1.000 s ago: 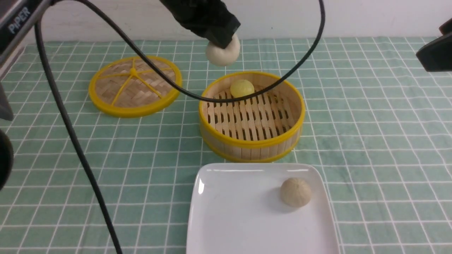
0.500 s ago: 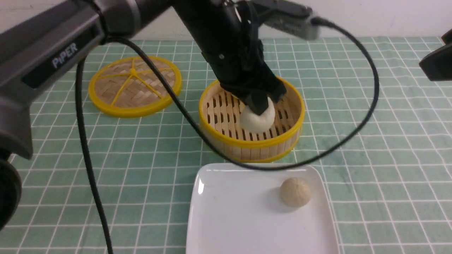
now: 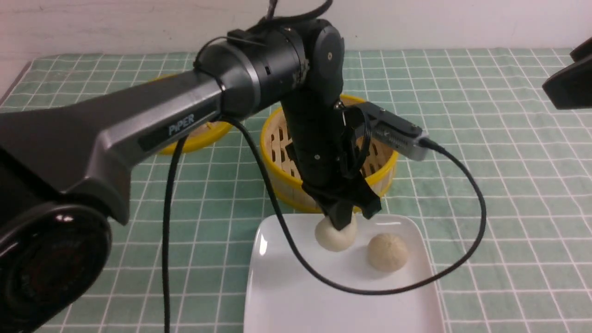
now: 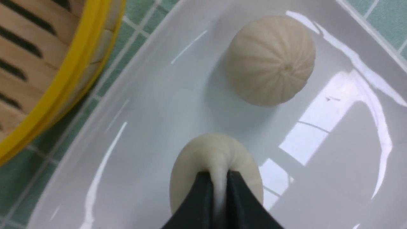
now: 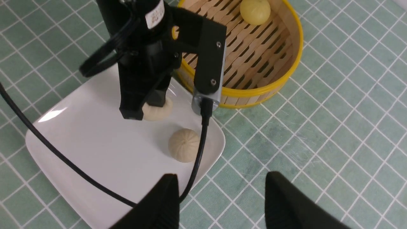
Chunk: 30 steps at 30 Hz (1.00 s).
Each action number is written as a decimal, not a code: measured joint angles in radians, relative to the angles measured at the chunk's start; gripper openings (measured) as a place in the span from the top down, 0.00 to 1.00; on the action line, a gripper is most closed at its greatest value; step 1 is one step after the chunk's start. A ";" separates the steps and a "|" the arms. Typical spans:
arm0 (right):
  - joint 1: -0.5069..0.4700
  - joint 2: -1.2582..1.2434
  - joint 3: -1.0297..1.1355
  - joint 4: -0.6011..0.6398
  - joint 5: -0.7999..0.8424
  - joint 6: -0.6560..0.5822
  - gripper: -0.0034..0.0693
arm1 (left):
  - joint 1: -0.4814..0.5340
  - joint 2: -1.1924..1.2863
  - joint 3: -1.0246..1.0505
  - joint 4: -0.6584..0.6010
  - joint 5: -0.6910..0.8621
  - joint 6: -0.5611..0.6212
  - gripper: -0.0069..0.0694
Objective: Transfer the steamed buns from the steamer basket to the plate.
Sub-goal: Use the left arm to put the steamed stuffed bun into the plate, then use the left arm to grab the steamed stuffed bun that is closest to it
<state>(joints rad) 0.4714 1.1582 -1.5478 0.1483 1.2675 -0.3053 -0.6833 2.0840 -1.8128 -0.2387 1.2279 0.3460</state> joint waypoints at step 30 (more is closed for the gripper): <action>0.000 0.000 0.000 0.009 0.000 -0.001 0.43 | 0.000 0.081 -0.007 0.060 -0.007 -0.125 0.30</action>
<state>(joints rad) 0.4714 1.1582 -1.5478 0.1569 1.2675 -0.3062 -0.6833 2.1651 -1.8201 -0.1783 1.2210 0.2214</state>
